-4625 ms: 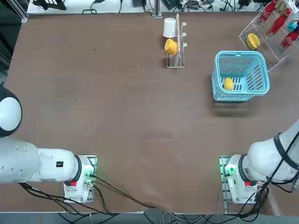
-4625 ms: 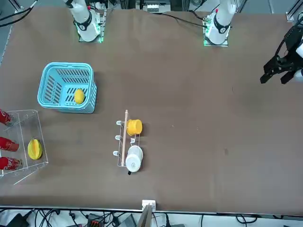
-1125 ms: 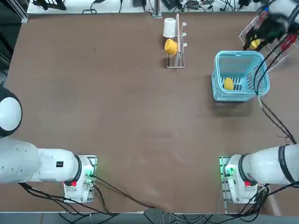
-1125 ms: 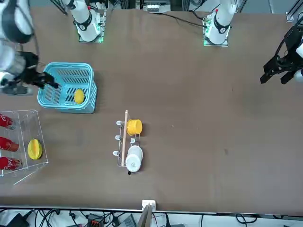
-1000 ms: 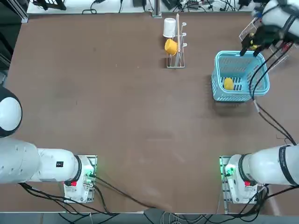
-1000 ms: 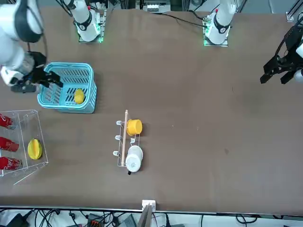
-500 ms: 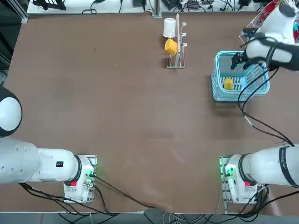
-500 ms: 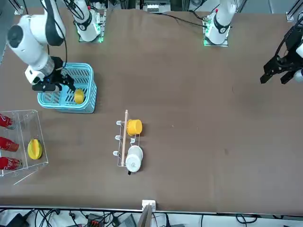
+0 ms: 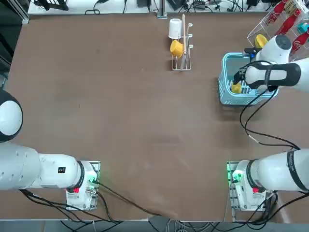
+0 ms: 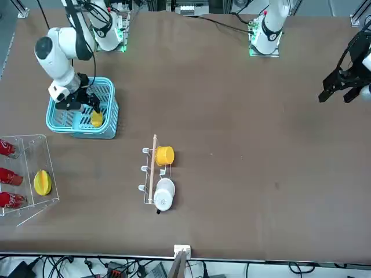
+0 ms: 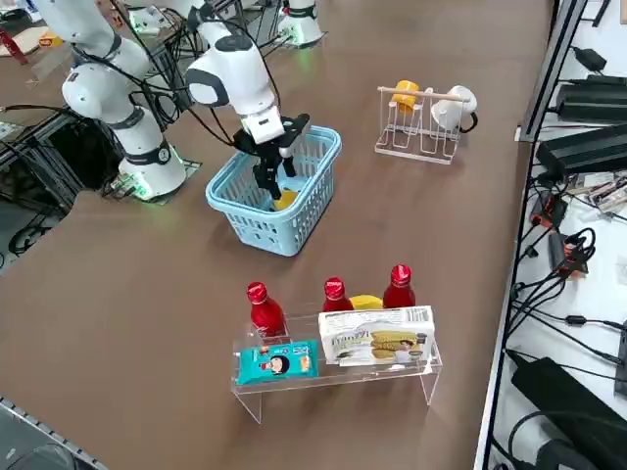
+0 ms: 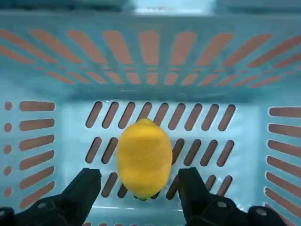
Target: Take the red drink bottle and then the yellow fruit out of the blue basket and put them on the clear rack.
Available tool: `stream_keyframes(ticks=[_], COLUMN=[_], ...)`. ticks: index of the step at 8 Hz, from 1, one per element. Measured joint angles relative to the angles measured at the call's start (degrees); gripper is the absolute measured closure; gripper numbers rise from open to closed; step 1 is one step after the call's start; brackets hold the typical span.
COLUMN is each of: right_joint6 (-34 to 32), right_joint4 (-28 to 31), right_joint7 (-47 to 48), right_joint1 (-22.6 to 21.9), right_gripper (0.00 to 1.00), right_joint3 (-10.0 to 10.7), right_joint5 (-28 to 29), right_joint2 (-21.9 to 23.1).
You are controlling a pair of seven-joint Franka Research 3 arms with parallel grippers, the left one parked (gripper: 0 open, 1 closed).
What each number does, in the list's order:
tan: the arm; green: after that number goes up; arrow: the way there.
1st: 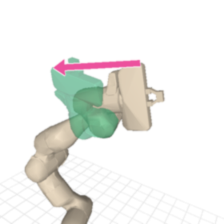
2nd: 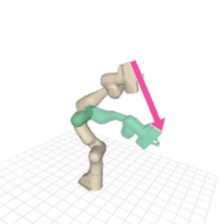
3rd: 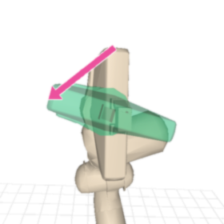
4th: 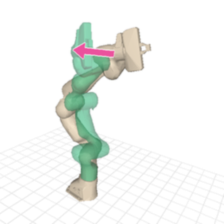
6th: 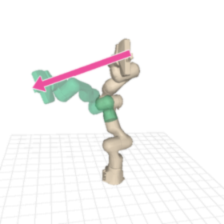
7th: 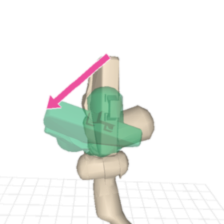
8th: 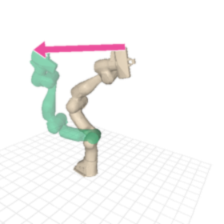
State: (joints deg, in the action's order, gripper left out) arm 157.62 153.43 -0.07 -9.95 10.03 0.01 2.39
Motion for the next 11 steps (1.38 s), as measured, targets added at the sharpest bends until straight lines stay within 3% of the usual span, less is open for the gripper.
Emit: stream_keyframes(ticks=[11], right_joint6=[9.59], right_joint4=[-0.22], right_joint7=[0.0], right_joint1=[-0.18], right_gripper=[0.0], right_joint3=[0.0], right_joint5=[0.0], right_joint2=[-9.0])
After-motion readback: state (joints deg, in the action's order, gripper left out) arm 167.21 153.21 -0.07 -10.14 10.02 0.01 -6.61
